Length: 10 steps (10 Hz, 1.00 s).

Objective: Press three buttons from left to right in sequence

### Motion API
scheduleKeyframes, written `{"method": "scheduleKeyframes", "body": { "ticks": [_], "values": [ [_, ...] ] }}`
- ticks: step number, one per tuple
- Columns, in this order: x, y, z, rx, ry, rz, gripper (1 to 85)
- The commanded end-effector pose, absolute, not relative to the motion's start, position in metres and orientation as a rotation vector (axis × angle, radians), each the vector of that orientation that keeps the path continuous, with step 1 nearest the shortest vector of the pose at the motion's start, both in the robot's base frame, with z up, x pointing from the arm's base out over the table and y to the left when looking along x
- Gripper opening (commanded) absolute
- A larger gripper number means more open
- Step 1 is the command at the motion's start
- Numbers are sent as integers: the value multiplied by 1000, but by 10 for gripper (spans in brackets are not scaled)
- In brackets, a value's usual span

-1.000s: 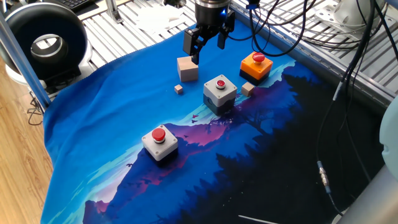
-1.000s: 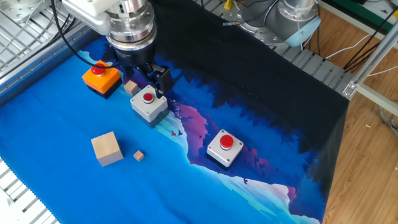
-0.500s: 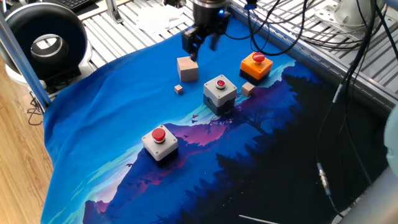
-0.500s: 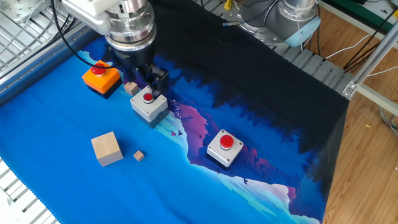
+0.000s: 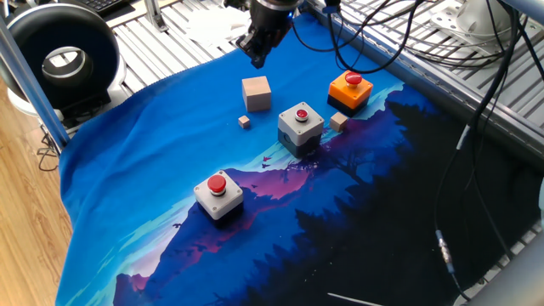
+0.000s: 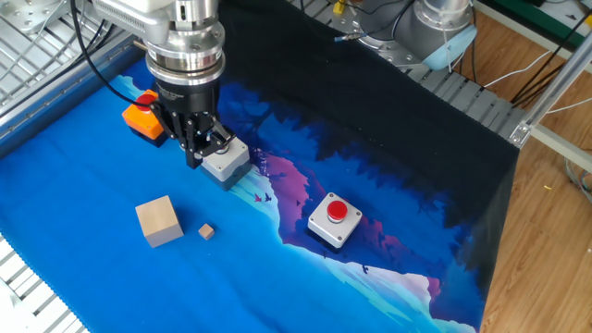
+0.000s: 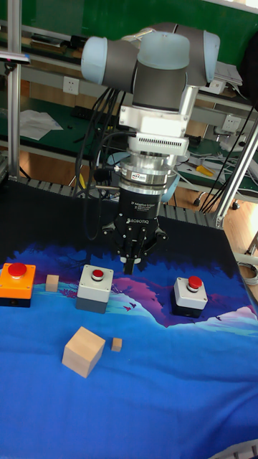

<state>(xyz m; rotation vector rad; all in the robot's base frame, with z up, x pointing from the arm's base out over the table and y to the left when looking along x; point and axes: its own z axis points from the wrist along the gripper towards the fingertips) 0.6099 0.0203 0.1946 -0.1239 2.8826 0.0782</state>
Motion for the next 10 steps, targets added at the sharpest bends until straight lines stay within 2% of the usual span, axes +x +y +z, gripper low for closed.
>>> {"method": "scheduleKeyframes", "body": {
  "ticks": [1,10],
  "values": [
    [615,24,196,-129,2860,98,10],
    [617,23,194,-136,2857,92,10]
  ]
}}
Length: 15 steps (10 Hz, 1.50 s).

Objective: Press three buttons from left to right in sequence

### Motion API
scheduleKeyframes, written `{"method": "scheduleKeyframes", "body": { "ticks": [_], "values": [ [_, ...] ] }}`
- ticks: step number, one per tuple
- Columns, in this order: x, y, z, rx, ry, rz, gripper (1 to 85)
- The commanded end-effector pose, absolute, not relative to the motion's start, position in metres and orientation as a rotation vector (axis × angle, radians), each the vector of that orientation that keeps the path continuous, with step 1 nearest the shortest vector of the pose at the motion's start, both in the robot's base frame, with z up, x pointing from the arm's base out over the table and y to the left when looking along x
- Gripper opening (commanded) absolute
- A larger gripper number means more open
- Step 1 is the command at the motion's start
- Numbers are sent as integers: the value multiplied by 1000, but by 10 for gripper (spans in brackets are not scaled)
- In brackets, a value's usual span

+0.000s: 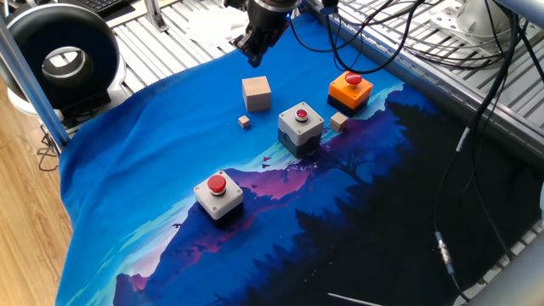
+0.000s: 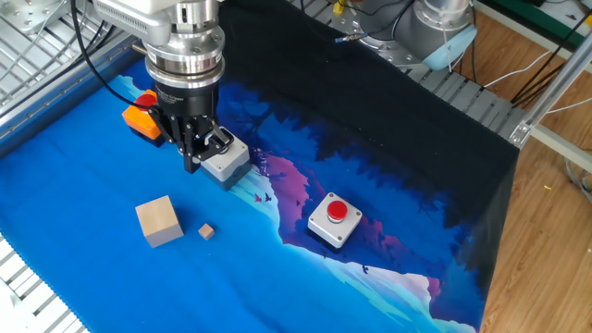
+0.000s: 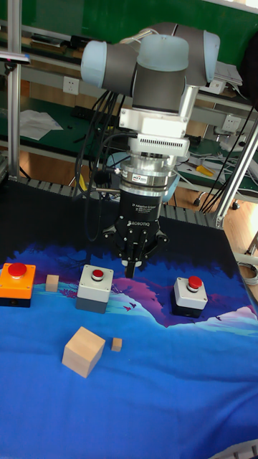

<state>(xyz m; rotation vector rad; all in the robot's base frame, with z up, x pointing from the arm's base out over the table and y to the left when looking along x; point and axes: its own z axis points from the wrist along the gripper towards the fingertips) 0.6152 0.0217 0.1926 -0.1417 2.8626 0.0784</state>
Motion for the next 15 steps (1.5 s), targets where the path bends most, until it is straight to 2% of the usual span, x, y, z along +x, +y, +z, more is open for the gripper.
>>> {"method": "scheduleKeyframes", "body": {
  "ticks": [1,15],
  "values": [
    [618,22,193,-136,2854,88,10],
    [619,21,190,-136,2853,75,10]
  ]
}}
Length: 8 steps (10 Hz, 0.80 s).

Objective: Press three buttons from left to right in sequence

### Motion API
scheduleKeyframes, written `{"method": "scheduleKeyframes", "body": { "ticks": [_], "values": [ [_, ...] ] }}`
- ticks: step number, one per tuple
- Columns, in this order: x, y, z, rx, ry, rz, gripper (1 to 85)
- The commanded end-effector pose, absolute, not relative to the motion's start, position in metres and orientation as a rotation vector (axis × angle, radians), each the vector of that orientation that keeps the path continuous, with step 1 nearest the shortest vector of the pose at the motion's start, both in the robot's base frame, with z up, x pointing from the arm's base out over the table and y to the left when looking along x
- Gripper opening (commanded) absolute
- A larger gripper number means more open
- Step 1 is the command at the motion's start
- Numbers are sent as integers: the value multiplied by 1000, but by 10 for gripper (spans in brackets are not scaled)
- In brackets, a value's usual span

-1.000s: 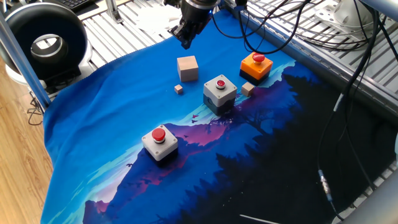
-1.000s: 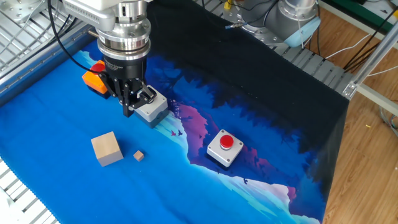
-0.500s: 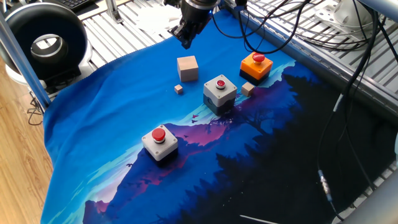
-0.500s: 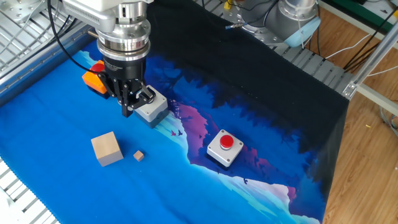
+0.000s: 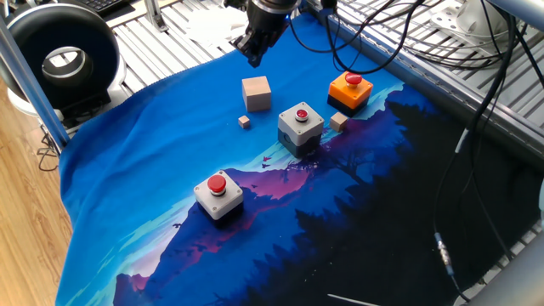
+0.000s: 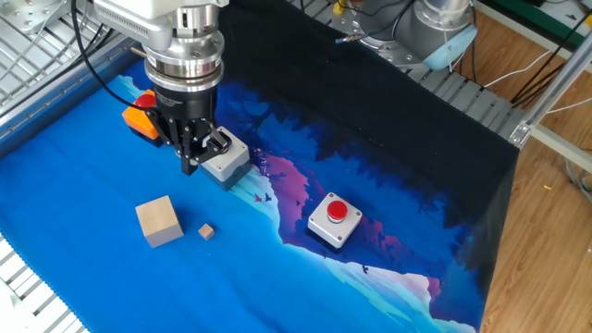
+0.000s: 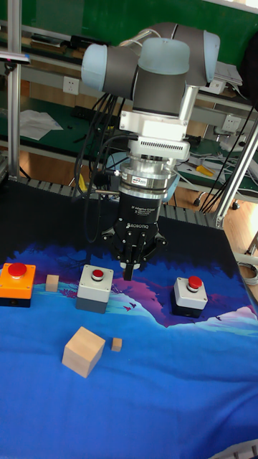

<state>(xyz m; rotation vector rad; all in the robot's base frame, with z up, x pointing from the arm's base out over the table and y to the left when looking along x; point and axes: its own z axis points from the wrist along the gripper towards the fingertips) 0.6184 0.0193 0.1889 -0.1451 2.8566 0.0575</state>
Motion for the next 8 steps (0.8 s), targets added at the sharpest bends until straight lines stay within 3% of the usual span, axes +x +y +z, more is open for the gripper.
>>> {"method": "scheduleKeyframes", "body": {
  "ticks": [1,8],
  "values": [
    [620,21,189,-136,2853,75,10],
    [621,22,188,-135,2850,79,10]
  ]
}}
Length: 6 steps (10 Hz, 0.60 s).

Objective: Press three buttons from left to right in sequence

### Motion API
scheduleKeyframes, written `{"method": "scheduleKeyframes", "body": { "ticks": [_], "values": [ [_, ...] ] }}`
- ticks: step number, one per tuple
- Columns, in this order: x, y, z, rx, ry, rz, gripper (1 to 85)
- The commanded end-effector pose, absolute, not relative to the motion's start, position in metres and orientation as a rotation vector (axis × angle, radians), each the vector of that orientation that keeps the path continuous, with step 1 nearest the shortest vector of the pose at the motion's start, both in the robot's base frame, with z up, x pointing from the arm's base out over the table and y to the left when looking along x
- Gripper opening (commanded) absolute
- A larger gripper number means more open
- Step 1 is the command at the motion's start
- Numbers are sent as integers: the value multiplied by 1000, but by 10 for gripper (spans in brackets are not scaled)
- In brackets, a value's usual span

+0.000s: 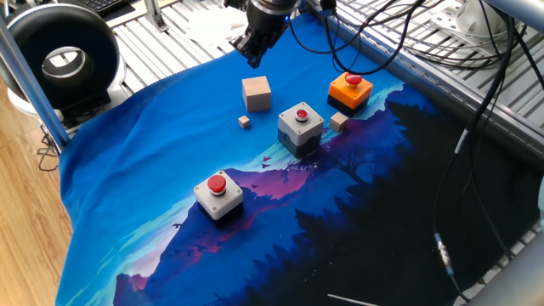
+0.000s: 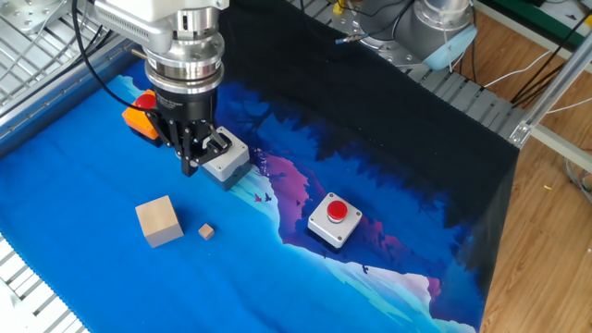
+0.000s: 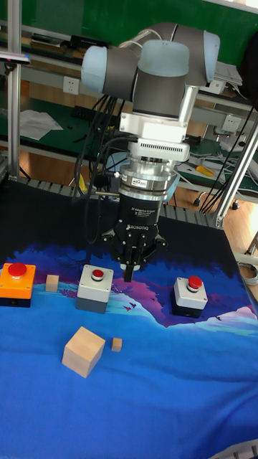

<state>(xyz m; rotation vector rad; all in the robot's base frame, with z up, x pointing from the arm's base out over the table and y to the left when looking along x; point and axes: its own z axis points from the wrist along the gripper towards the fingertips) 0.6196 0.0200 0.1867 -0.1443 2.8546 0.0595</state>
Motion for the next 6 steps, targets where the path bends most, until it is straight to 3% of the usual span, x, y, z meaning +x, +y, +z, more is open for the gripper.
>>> {"method": "scheduleKeyframes", "body": {
  "ticks": [1,6],
  "values": [
    [621,23,188,-134,2850,81,10],
    [620,21,187,-143,2853,69,10]
  ]
}}
